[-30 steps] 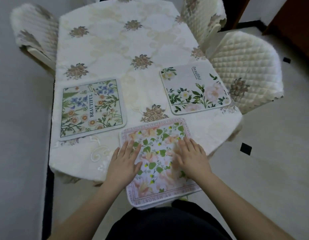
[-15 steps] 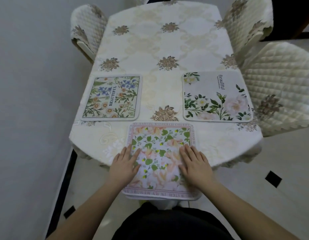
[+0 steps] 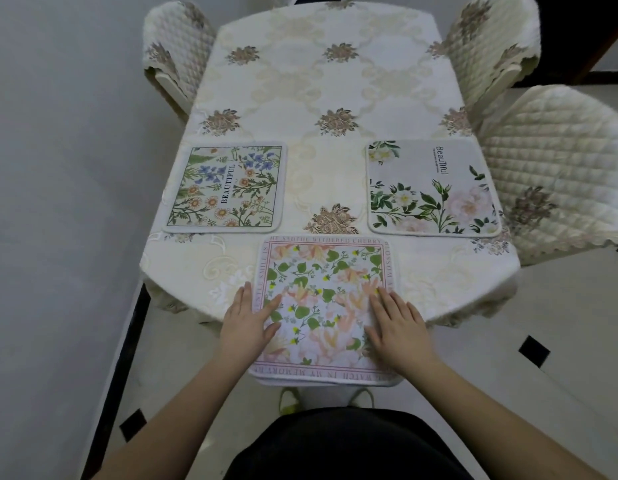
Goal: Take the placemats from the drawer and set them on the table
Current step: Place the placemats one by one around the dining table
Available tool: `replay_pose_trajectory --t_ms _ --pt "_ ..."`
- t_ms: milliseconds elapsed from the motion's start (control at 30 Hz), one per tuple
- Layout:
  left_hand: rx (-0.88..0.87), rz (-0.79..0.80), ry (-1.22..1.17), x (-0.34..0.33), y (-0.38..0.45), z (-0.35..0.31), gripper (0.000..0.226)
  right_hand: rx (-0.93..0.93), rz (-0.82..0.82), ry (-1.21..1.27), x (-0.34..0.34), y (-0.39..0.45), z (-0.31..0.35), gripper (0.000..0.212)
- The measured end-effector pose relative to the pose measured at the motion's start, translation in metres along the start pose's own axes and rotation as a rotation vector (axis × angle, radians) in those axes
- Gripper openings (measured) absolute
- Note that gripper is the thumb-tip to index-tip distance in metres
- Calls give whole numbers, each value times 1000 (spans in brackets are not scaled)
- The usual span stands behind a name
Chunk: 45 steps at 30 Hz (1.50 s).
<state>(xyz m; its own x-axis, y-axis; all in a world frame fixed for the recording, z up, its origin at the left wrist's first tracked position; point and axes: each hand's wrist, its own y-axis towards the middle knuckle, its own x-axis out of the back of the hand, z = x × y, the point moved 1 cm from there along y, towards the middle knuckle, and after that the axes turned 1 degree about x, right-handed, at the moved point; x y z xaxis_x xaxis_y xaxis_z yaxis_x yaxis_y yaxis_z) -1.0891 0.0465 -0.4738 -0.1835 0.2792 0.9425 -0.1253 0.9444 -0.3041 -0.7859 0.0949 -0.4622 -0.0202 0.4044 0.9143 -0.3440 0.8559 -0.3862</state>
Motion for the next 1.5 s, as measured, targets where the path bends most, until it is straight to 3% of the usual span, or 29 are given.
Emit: replay_pose_trajectory --t_ms 100,333,533,667,833,933,1100,1267,1500 --pt "5 38 -4 -2 3 3 58 -41 22 -26 -2 -7 3 72" --pt "-25 -87 23 -13 2 -1 59 -143 -23 -12 -2 -13 5 62" --pt "-12 -106 -95 -4 -4 -6 51 -168 -35 99 0 -12 9 60" --pt "-36 -131 -91 3 -10 -15 63 -167 -33 168 5 -12 10 62" --pt "-127 -232 -377 20 -21 -26 65 -197 -150 436 16 -11 9 65" --pt "-40 -209 -654 32 -27 -29 56 -228 -316 783 22 -15 11 57" --pt "68 -213 -883 38 -26 -22 53 -350 -401 1142 23 -19 13 46" --pt "183 -178 -942 33 -24 -16 59 -482 -309 1115 24 -19 9 46" --pt "353 -32 -1155 39 -10 -7 59 -449 -161 1038 24 -14 12 26"
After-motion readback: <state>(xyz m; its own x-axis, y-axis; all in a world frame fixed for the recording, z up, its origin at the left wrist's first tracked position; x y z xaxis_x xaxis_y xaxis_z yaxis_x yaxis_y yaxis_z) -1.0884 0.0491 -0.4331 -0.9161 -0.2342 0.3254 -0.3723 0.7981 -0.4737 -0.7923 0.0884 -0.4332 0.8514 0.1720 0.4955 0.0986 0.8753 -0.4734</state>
